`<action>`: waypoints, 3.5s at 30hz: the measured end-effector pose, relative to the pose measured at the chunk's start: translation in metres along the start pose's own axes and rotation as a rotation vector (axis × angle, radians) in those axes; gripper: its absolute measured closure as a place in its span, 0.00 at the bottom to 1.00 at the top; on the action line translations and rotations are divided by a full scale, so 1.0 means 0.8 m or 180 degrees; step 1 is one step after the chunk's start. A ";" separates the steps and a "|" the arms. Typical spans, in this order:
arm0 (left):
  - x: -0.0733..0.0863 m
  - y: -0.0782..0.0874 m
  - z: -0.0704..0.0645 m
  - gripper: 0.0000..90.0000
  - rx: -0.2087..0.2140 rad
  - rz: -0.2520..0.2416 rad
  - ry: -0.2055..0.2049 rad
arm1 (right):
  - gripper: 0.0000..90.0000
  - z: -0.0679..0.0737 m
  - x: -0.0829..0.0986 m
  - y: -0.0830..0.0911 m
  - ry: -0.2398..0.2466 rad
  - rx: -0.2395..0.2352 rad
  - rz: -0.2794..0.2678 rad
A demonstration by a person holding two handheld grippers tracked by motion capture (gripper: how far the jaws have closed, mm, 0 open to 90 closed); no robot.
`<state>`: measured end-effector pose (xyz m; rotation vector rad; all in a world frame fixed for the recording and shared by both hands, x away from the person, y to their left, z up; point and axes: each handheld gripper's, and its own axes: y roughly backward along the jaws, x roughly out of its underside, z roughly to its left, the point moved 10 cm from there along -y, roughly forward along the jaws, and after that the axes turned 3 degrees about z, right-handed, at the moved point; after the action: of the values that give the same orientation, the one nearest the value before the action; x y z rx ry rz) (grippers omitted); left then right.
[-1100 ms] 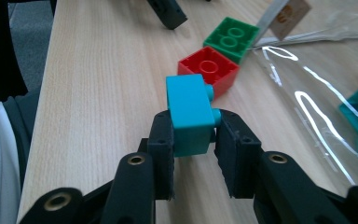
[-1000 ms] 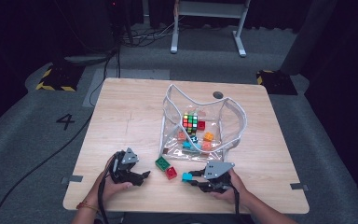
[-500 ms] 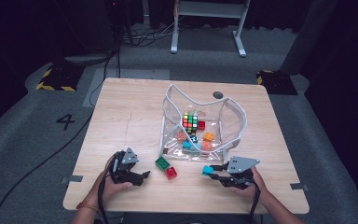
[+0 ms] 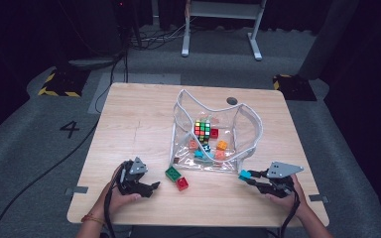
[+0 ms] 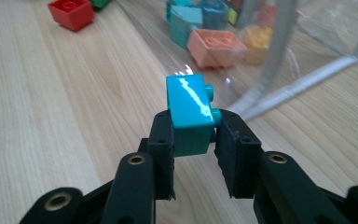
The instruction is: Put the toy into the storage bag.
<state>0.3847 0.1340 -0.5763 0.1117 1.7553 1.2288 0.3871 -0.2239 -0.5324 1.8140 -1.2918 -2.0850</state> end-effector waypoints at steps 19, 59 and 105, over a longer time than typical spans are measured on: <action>0.000 0.000 0.000 0.16 0.0001 0.0000 0.0003 | 0.76 -0.076 0.014 0.032 -0.0364 0.0357 -0.0058; 0.000 0.000 0.000 0.16 0.0001 0.0010 0.0002 | 0.76 -0.168 -0.179 0.092 -0.0126 0.0652 -0.0396; -0.001 -0.001 0.001 0.16 -0.0008 0.0010 -0.0005 | 0.76 -0.062 -0.214 -0.045 0.0968 -0.0351 0.1081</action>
<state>0.3856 0.1338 -0.5763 0.1140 1.7526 1.2328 0.4951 -0.1303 -0.4197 1.6482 -1.2688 -1.6022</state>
